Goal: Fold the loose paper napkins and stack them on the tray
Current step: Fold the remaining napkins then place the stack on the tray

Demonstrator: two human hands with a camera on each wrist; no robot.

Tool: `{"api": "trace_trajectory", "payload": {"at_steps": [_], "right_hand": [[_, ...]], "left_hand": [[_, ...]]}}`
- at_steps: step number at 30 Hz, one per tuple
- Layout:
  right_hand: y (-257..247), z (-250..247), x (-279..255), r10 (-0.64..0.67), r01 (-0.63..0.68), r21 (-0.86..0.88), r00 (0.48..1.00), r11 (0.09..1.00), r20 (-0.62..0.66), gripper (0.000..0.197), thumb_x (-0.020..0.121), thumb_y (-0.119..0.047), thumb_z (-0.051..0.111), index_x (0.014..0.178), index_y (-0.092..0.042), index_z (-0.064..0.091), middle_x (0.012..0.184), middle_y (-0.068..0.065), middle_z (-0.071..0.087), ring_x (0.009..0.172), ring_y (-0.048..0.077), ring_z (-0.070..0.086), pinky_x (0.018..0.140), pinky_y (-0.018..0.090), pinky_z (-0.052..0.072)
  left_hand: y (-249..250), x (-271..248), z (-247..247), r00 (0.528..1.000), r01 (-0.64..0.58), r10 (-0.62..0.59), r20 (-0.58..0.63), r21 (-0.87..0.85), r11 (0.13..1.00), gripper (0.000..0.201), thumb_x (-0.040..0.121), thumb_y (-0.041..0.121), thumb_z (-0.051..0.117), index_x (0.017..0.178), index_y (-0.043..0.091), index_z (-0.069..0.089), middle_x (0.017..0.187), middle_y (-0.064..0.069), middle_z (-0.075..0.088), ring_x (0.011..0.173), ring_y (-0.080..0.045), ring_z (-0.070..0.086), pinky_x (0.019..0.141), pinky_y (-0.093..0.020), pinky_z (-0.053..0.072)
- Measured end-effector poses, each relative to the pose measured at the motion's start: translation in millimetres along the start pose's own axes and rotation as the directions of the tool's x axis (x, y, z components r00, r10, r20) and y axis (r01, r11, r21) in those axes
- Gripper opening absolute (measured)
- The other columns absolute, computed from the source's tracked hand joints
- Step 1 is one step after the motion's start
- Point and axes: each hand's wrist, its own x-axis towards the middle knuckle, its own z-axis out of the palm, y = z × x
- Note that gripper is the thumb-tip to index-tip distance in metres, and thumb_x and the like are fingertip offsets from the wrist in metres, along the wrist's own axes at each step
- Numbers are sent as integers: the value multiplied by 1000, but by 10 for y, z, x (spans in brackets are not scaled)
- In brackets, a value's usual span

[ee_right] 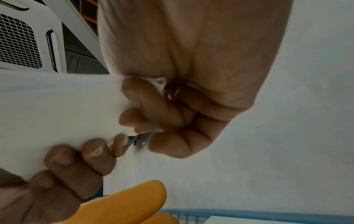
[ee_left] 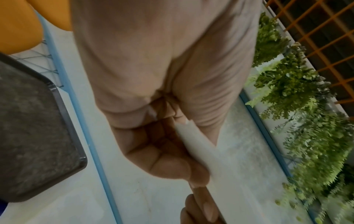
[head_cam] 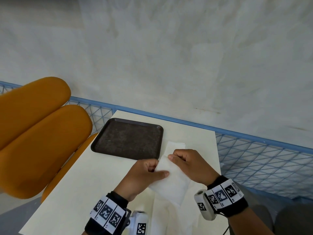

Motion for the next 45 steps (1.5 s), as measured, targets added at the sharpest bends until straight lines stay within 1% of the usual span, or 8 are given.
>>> {"api": "trace_trajectory", "payload": {"at_steps": [4, 8, 14, 17, 21, 23, 31, 45], "right_hand": [[-82, 97, 95, 17, -17, 22, 1000, 1000, -15, 46, 101, -36, 56, 59, -28, 38, 54, -11, 39, 54, 6, 37, 55, 17, 30], [-181, 149, 197, 0, -3, 70, 999, 998, 45, 33, 96, -41, 63, 70, -20, 59, 61, -12, 52, 57, 3, 45, 57, 16, 36], [-187, 237, 369, -40, 40, -18, 999, 999, 28, 39, 98, -40, 60, 65, -18, 53, 61, -5, 50, 59, 7, 46, 59, 20, 37], [-203, 264, 385, -34, 35, -25, 999, 999, 23, 42, 99, -39, 57, 67, -14, 52, 64, 3, 51, 59, 8, 45, 59, 21, 36], [-243, 276, 394, 9, -9, -23, 1000, 1000, -20, 43, 101, -38, 55, 62, -25, 44, 58, -10, 46, 58, 8, 44, 57, 16, 34], [-245, 262, 397, -6, 5, -52, 1000, 999, -30, 42, 101, -40, 54, 65, -18, 49, 59, -4, 48, 58, 8, 44, 57, 17, 34], [-201, 287, 387, -32, 31, -31, 998, 999, -58, 35, 102, -37, 53, 78, -13, 60, 70, 4, 59, 69, 21, 55, 65, 29, 45], [20, 221, 251, -28, 33, 66, 997, 997, -72, 27, 101, -34, 56, 82, -18, 65, 73, 0, 63, 72, 17, 58, 66, 22, 44]], "left_hand": [[11, 7, -154, 1000, 18, -18, -7, -1, 1000, 18, 89, 17, 75, 106, 9, 74, 98, -5, 78, 91, -19, 74, 79, -27, 60], [45, 22, -293, 1000, 28, -28, 8, 27, 999, 18, 89, 18, 75, 105, 11, 74, 100, -5, 78, 96, -24, 74, 85, -32, 58], [36, 3, -446, 1000, -2, 0, 27, 70, 998, 16, 90, 23, 74, 103, 14, 75, 100, -3, 78, 96, -23, 74, 91, -39, 58], [10, -8, -483, 1000, 17, -19, 16, 92, 996, 18, 90, 27, 74, 103, 15, 74, 99, -3, 78, 96, -25, 73, 87, -40, 59], [-42, -25, -523, 998, 65, -68, 16, 138, 988, 17, 92, 36, 69, 103, 24, 73, 97, 5, 76, 85, -12, 71, 73, -23, 57], [-71, -37, -535, 998, 68, -70, 7, 142, 987, 16, 92, 37, 69, 101, 24, 74, 90, 6, 76, 74, -7, 68, 71, -20, 54], [-72, -26, -537, 998, 65, -62, -27, 135, 989, 15, 93, 32, 70, 94, 18, 74, 75, 2, 70, 62, -4, 60, 65, -21, 50], [-113, -2, -258, 997, 46, -34, -76, 152, 987, 15, 91, 34, 72, 86, 19, 75, 70, 2, 66, 61, -7, 58, 62, -23, 49]]}}
